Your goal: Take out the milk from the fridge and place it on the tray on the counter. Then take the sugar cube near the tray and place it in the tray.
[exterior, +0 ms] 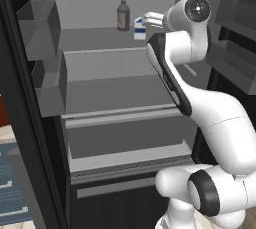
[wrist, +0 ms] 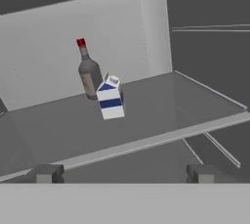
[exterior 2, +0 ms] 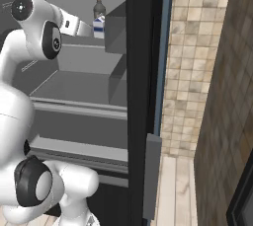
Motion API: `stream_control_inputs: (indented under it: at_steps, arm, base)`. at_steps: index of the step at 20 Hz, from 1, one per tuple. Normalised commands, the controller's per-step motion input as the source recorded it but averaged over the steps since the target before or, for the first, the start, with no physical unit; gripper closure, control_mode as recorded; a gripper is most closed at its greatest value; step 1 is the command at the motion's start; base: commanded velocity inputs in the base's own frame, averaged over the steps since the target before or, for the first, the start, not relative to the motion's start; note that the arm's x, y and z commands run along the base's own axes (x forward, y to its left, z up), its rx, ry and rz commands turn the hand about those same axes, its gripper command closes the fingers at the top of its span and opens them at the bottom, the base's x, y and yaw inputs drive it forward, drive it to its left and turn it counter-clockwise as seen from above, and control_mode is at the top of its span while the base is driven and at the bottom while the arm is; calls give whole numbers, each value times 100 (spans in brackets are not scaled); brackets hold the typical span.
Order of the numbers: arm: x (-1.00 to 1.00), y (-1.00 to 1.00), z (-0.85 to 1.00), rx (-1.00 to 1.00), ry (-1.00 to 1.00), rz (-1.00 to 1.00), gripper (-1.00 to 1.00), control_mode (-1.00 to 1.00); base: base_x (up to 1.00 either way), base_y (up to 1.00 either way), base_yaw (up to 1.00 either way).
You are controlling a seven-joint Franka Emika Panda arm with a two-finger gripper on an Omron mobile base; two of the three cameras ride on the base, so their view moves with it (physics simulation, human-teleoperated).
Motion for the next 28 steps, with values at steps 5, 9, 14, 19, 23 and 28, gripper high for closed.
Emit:
stream_control_inputs:
  at_steps: [5, 9, 14, 19, 23, 28]
  arm:
    - [38, 0, -1, -1, 0, 0, -100, -100]
    - [31, 0, -7, 0, -2, 1, -100, -100]
    - [15, -2, -8, 0, -6, 2, -100, -100]
    - [12, -5, -2, 0, -6, 2, -100, -100]
    - [14, 0, 0, 0, -8, 1, -100, -100]
    - [26, 0, -7, -1, -6, 1, -100, -100]
  base:
    - [0, 0, 0]
    - [0, 0, 0]
    - [0, 0, 0]
    - [0, 0, 0]
    - [0, 0, 0]
    - [0, 0, 0]
